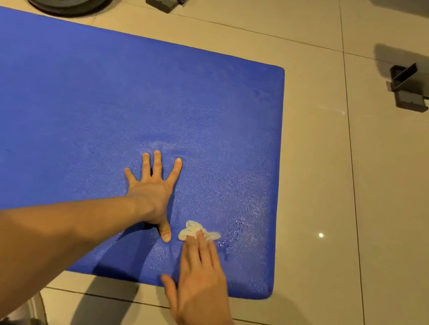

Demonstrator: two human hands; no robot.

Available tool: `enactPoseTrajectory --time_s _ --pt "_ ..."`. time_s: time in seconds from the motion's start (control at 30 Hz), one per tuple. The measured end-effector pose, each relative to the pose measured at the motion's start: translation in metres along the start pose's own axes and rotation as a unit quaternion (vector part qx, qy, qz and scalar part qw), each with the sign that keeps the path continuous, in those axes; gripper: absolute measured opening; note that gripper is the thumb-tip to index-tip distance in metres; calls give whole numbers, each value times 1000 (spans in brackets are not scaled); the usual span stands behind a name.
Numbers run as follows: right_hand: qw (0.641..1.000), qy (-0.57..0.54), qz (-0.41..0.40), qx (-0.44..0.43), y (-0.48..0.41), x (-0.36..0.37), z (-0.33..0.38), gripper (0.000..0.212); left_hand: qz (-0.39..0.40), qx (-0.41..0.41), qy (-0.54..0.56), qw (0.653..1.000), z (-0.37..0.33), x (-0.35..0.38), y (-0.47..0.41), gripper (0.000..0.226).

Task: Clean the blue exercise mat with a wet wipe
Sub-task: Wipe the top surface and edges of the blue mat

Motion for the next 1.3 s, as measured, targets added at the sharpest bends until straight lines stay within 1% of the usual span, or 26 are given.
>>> enactPoseTrajectory --time_s 0.07,0.1,0.13,0.2,0.3,0.33,0.37,0.43,0.5,0.57,0.63,0.67,0.7,0.73,0.8,0.87,0.9,0.97,1.03,1.07,1.1,1.13,1.2,1.23,1.3 --pt "998 14 10 -67 -2 -8 -17 65 2 0 -3 1000 0 0 0 182" --pt "996 23 0 -80 -12 -15 -30 59 2 1 -3 1000 -1 0 -1 183" --pt "997 23 -18 -73 -25 -20 -44 54 4 1 -1 1000 -1 -1 -1 183" --pt "998 14 -54 -19 -55 -30 -72 44 7 1 3 1000 0 -1 0 182" --pt "992 -3 -91 82 -91 -37 -91 19 4 4 1 1000 -1 -2 0 182" --pt "988 -34 -94 117 -95 -38 -88 12 5 5 2 1000 -1 -2 0 182" --pt "981 -79 -93 150 -97 -38 -81 9 5 4 2 1000 -1 -2 0 182" --pt "961 -179 -75 195 -90 -39 -60 10 5 2 4 1000 -1 -1 1 183" --pt "952 -212 -18 221 -72 -37 -37 15 7 4 3 1000 -1 0 0 183" --pt "962 -172 22 212 -55 -35 -16 23 5 2 2 1000 0 -1 0 183" --pt "975 -157 29 157 -39 -30 -4 28 8 0 5 1000 0 -1 0 182" --pt "980 -146 27 131 -32 -26 -4 25 8 0 5 1000 -1 -1 0 182" --pt "981 -146 41 119 -31 -25 -7 19 7 0 5 1000 0 -1 0 182" --pt "982 -135 47 124 -34 -27 -15 16 6 2 4 1000 0 -1 -1 182" --pt "981 -130 18 140 -46 -28 -42 16 8 3 8 1000 0 -1 -1 183" --pt "975 -151 -7 160 -67 -34 -65 10 9 2 9 1000 0 -1 -1 182" --pt "972 -163 -14 168 -77 -40 -71 12 11 2 8 1000 0 -1 -1 182" --pt "960 -186 -33 208 -90 -44 -75 13 11 3 8 1000 0 -1 -2 182" --pt "953 -200 -54 222 -91 -36 -65 13 11 1 9 1000 0 -1 -1 182" --pt "956 -191 -58 215 -87 -30 -57 10 12 1 9 1000 0 -2 -1 182" --pt "955 -206 -40 208 -79 -23 -45 6 13 0 7 1000 0 -1 -1 182" --pt "961 -202 -17 186 -69 -15 -32 10 12 -1 5 1000 0 -1 -1 183" --pt "981 -150 30 117 -47 -8 -8 25 9 -3 -2 1000 -1 -1 -1 182" --pt "986 -130 63 85 -37 -12 2 29 7 -5 -5 1000 -1 -1 -1 182" --pt "990 -107 94 -9 -26 -18 4 28 5 -7 -7 1000 -2 -2 0 181"
Point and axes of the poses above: each hand's wrist, its own y-axis away from the middle knuckle, its own x-axis out of the palm, z = x × y, the point moved 1 cm from there along -y, towards the middle knuckle, and after that the axes turned 11 degrees about x, right-handed, at the moved point
